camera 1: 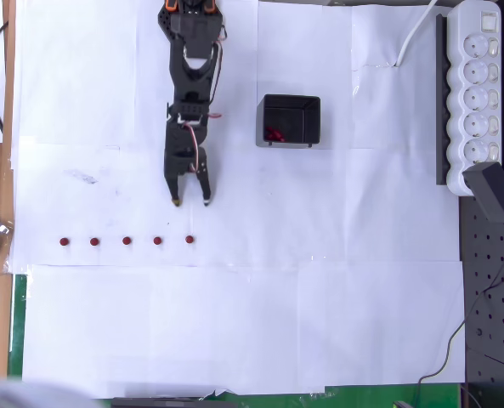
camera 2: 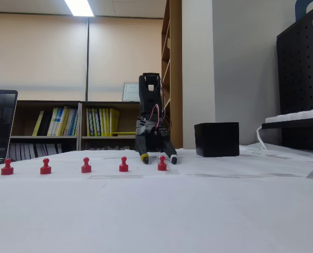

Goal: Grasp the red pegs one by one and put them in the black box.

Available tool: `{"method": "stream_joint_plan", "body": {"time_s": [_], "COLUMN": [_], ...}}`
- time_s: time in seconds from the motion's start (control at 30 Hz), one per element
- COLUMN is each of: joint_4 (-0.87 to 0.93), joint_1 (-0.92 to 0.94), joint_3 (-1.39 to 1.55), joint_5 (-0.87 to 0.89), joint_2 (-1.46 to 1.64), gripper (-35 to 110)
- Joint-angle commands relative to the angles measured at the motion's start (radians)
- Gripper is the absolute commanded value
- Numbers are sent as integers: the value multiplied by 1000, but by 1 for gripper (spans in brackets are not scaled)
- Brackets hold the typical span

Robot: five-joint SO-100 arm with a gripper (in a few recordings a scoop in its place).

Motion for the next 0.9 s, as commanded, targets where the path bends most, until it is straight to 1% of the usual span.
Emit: {"method": "stream_joint_plan", "body": {"time_s": [0.0, 0.53, 0.87], "joint_4": [-18, -46, -64], "joint_1": [5, -21, -26], "joint_3": [97, 270, 387], "joint_5": [-18, -40, -25], "joint_2": [67, 210, 311], "gripper": [24, 24, 24]}}
